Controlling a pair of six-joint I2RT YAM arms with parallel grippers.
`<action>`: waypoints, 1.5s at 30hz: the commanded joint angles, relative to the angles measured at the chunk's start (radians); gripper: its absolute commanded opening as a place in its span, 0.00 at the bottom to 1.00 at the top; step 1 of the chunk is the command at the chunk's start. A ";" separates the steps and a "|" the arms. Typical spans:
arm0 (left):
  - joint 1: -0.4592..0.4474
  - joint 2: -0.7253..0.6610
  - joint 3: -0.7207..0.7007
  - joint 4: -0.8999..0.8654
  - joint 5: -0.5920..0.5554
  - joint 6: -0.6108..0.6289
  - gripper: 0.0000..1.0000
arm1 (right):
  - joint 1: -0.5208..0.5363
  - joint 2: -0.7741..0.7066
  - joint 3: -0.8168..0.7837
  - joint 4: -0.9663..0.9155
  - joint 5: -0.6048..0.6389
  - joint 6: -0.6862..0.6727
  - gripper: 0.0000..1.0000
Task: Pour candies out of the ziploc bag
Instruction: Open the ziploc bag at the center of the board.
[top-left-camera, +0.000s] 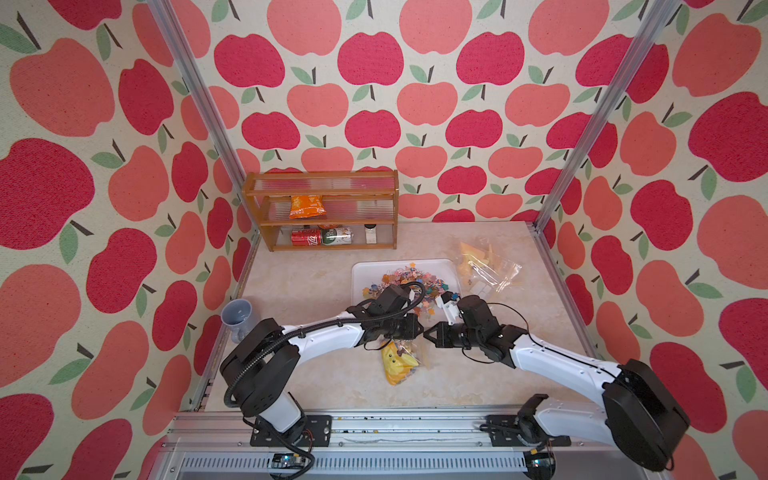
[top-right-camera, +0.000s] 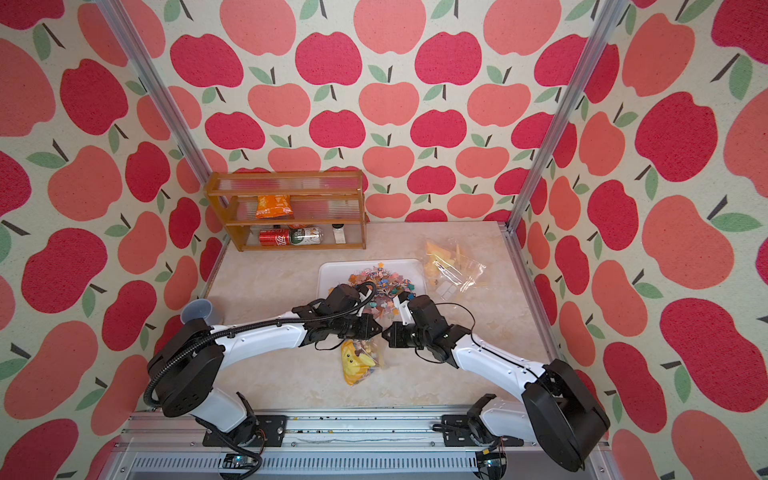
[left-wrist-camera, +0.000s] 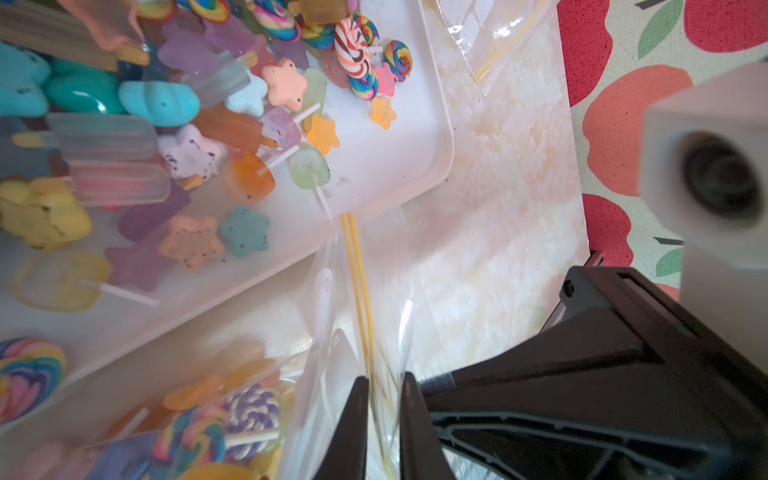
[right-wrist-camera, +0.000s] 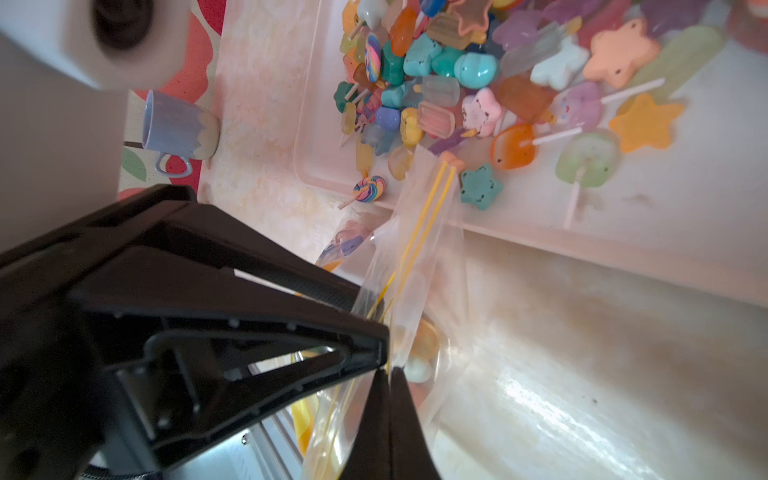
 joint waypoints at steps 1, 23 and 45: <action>-0.011 -0.011 0.029 -0.059 -0.012 0.027 0.05 | 0.008 -0.005 0.027 0.015 0.014 -0.009 0.00; 0.009 -0.185 0.050 -0.225 -0.098 0.074 0.00 | -0.006 -0.213 0.023 -0.300 0.262 -0.103 0.00; -0.051 -0.249 0.184 -0.339 -0.161 0.092 0.00 | -0.007 -0.344 0.026 -0.423 0.314 -0.107 0.33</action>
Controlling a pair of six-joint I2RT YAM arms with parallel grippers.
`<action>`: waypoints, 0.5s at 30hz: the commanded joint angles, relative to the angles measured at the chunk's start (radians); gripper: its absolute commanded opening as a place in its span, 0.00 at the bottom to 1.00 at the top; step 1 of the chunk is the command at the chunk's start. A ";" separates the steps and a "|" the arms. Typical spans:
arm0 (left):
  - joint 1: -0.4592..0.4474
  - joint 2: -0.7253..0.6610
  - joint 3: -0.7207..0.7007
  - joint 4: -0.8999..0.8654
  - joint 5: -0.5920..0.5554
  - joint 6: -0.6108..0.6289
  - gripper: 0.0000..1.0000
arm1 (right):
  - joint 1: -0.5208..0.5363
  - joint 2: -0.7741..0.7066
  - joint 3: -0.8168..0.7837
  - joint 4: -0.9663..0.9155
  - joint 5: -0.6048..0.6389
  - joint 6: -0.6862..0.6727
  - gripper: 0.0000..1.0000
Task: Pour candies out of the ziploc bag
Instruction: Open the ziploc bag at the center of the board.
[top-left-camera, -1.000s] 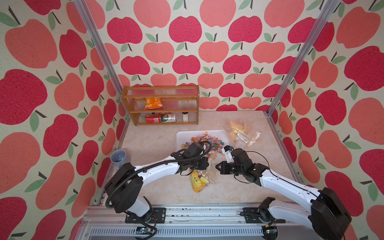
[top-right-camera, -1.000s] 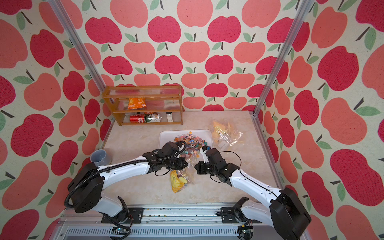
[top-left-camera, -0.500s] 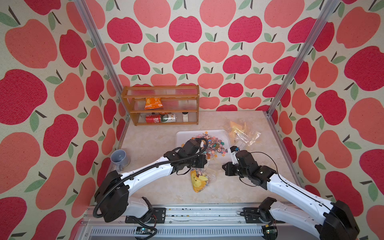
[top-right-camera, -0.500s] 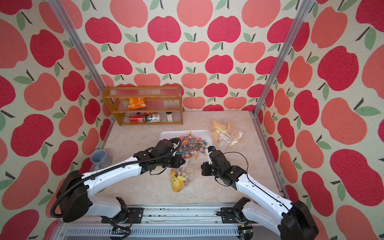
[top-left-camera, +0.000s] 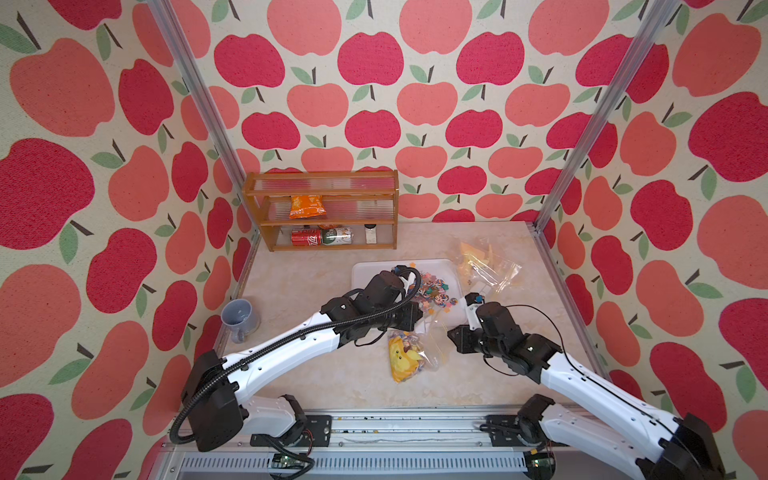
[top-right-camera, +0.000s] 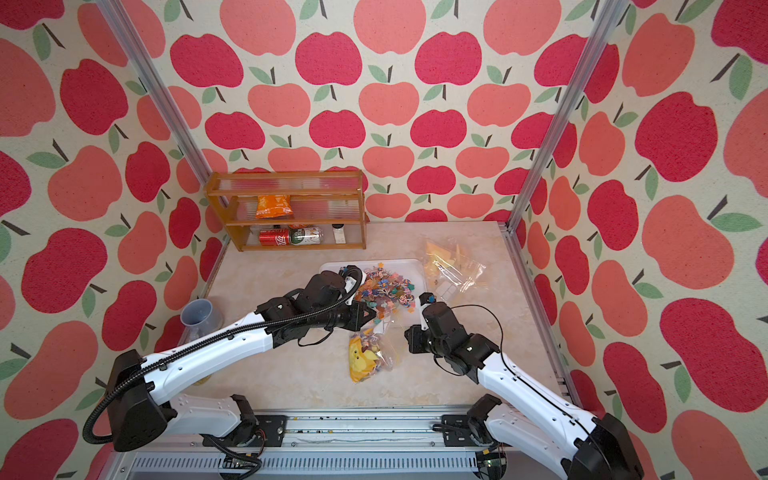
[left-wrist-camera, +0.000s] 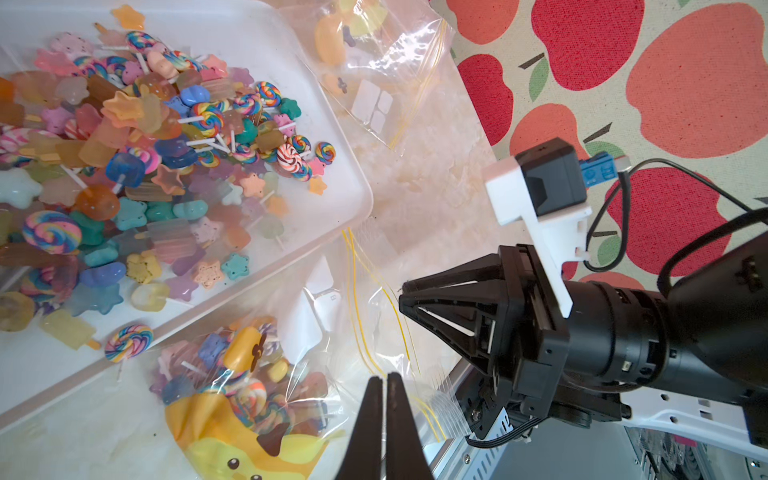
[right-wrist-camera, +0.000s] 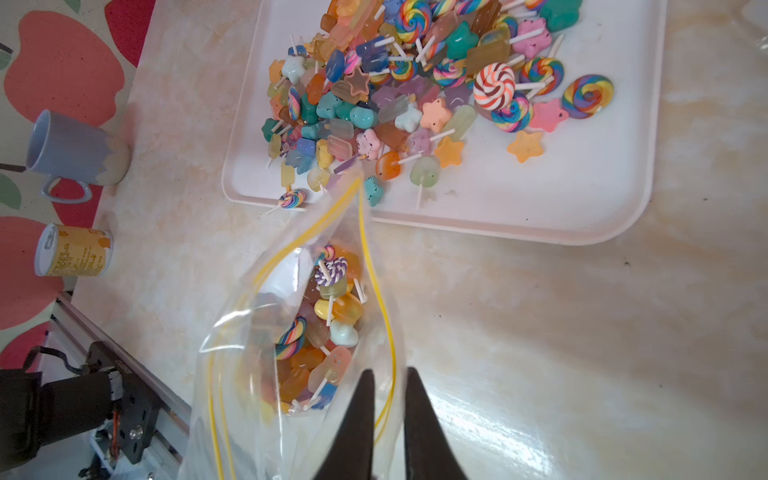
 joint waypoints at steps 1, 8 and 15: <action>0.004 0.001 0.003 -0.042 -0.035 -0.010 0.02 | -0.008 -0.037 0.021 -0.071 0.033 -0.014 0.37; 0.066 -0.062 -0.091 -0.002 -0.005 -0.067 0.58 | -0.080 -0.110 0.130 -0.240 0.031 -0.110 0.55; 0.163 -0.113 -0.255 0.090 0.081 -0.158 0.82 | -0.021 -0.048 0.263 -0.253 -0.071 -0.119 0.56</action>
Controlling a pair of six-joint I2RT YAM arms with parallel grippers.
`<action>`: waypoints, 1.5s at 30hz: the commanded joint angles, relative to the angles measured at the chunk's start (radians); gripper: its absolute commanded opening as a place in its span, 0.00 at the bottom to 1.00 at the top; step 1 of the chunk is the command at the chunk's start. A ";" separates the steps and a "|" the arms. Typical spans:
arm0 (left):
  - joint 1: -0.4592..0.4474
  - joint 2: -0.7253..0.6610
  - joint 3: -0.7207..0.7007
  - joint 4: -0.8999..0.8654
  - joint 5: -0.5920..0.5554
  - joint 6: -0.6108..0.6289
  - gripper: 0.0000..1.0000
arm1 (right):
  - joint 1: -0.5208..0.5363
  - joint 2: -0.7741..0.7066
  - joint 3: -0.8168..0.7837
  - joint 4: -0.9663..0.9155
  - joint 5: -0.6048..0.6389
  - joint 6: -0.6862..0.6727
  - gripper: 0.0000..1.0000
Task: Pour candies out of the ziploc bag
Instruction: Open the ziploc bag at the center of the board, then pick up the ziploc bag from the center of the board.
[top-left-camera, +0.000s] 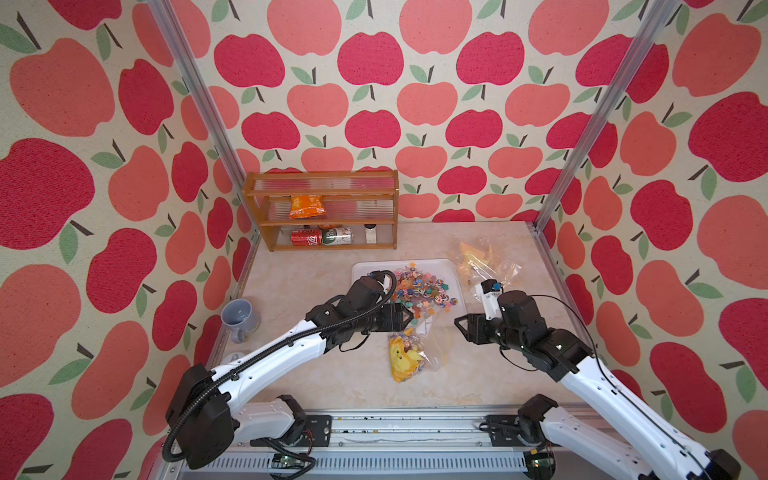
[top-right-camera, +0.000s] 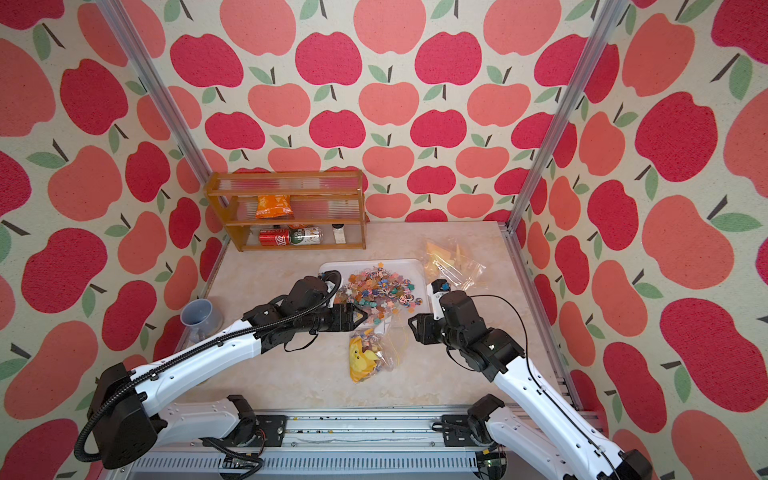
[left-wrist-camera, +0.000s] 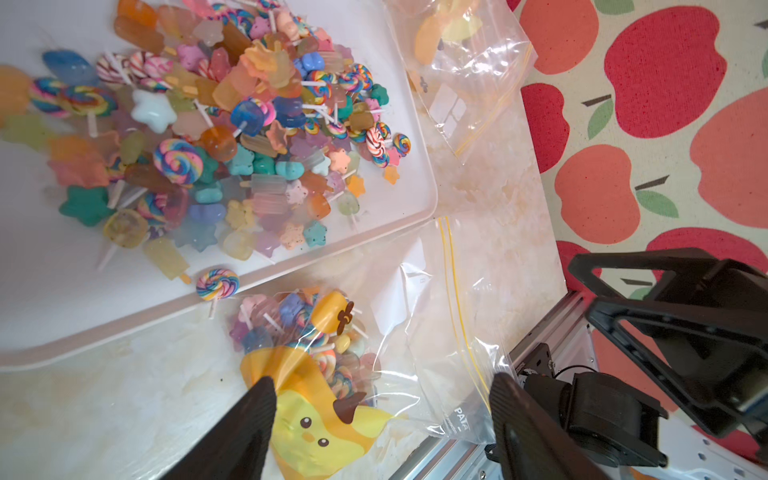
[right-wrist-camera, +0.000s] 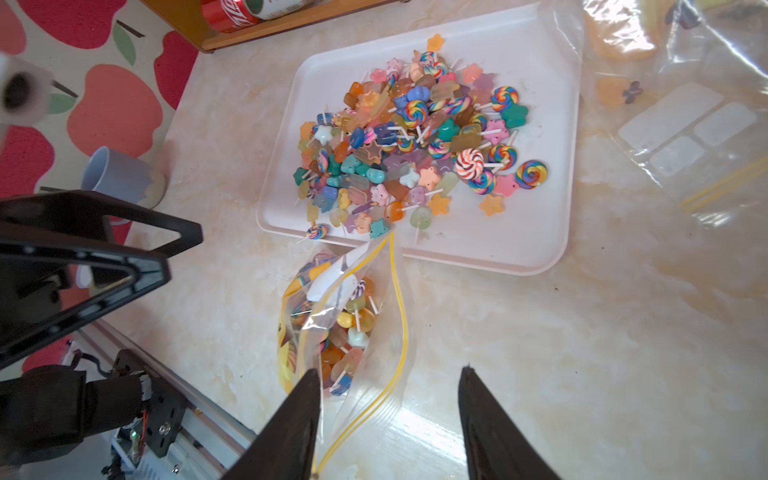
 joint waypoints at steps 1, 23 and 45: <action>0.037 -0.005 -0.080 0.076 0.072 -0.065 0.82 | 0.081 0.059 0.068 -0.031 -0.029 -0.030 0.57; 0.021 0.071 -0.332 0.336 0.155 -0.186 0.86 | 0.216 0.404 0.058 0.166 -0.075 0.076 0.44; -0.007 0.124 -0.383 0.448 0.166 -0.226 0.85 | 0.218 0.362 0.044 0.040 0.053 0.102 0.00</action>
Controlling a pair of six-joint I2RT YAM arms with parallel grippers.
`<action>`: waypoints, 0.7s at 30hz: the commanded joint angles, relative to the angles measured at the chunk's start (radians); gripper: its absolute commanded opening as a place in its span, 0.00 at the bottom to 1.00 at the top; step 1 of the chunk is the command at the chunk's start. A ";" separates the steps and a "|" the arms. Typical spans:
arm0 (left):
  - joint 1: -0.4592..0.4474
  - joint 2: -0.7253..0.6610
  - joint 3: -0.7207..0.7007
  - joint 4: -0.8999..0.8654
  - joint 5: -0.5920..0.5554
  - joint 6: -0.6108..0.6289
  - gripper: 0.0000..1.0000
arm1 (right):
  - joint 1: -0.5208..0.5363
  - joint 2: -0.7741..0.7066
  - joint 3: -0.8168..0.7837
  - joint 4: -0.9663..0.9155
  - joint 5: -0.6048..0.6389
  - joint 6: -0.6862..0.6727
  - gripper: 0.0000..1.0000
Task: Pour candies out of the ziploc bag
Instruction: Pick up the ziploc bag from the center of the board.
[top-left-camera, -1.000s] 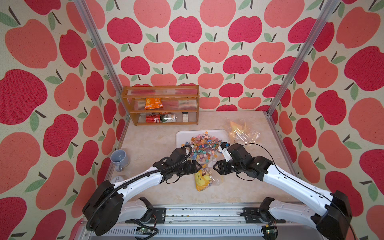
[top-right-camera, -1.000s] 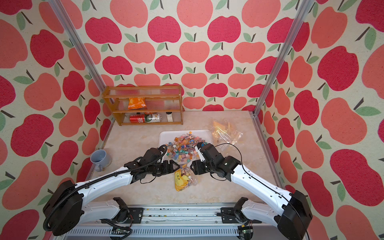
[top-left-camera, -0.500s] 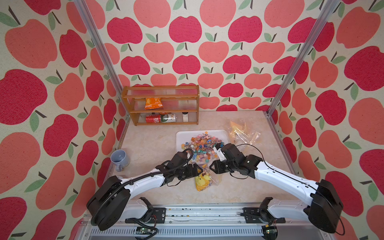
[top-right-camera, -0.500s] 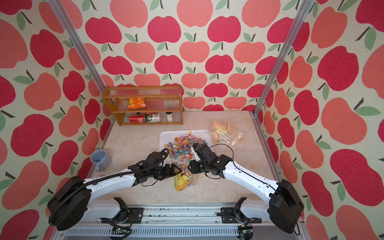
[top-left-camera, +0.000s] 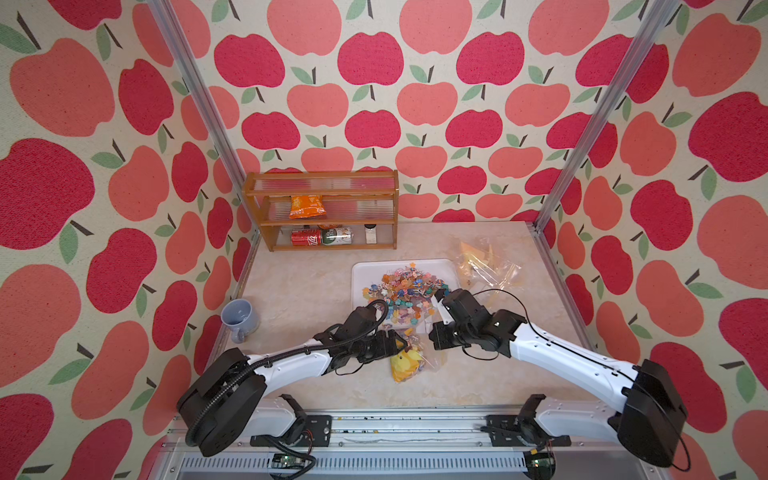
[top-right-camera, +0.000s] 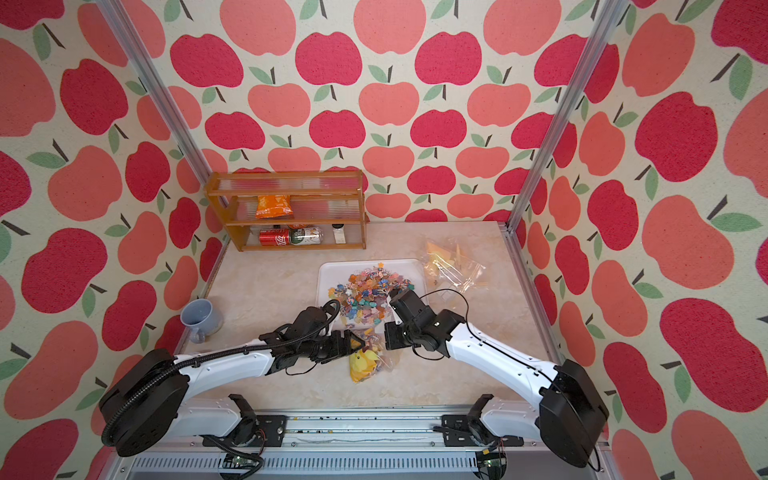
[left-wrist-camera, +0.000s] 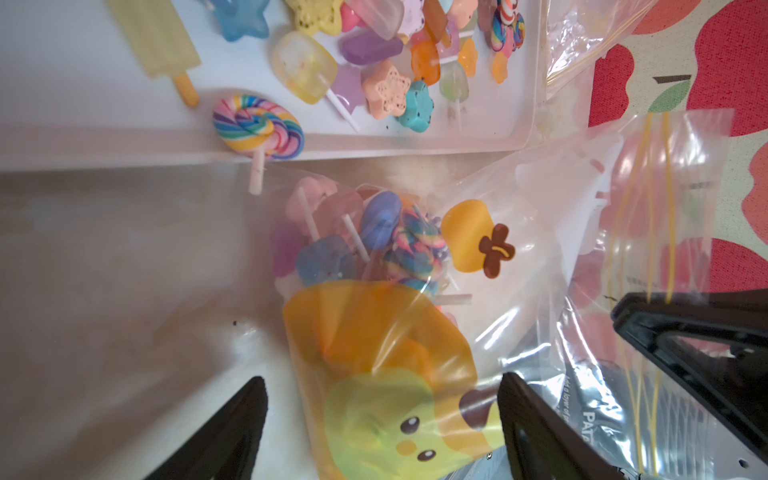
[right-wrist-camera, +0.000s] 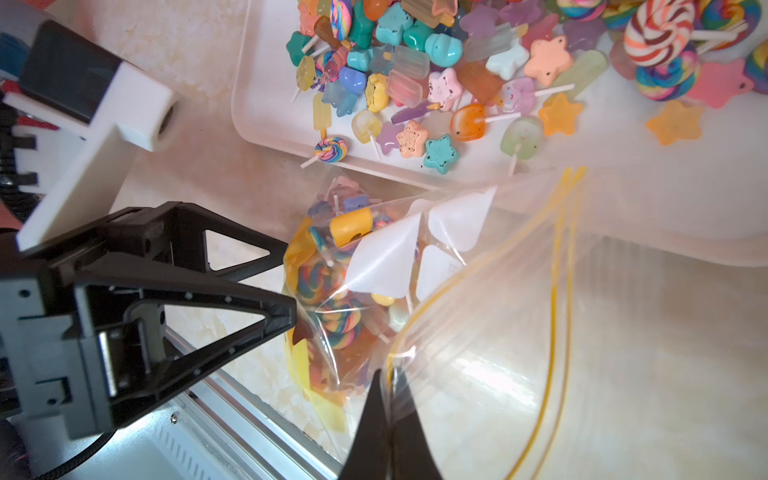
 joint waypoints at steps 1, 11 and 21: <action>-0.011 0.030 -0.005 0.042 0.017 -0.016 0.85 | 0.008 -0.043 -0.015 -0.043 0.056 0.013 0.00; -0.033 0.113 -0.006 0.124 0.027 -0.046 0.63 | -0.018 -0.116 -0.093 -0.057 0.131 0.052 0.00; -0.039 0.157 0.013 0.156 0.031 -0.051 0.05 | -0.032 -0.105 -0.146 -0.011 0.106 0.067 0.00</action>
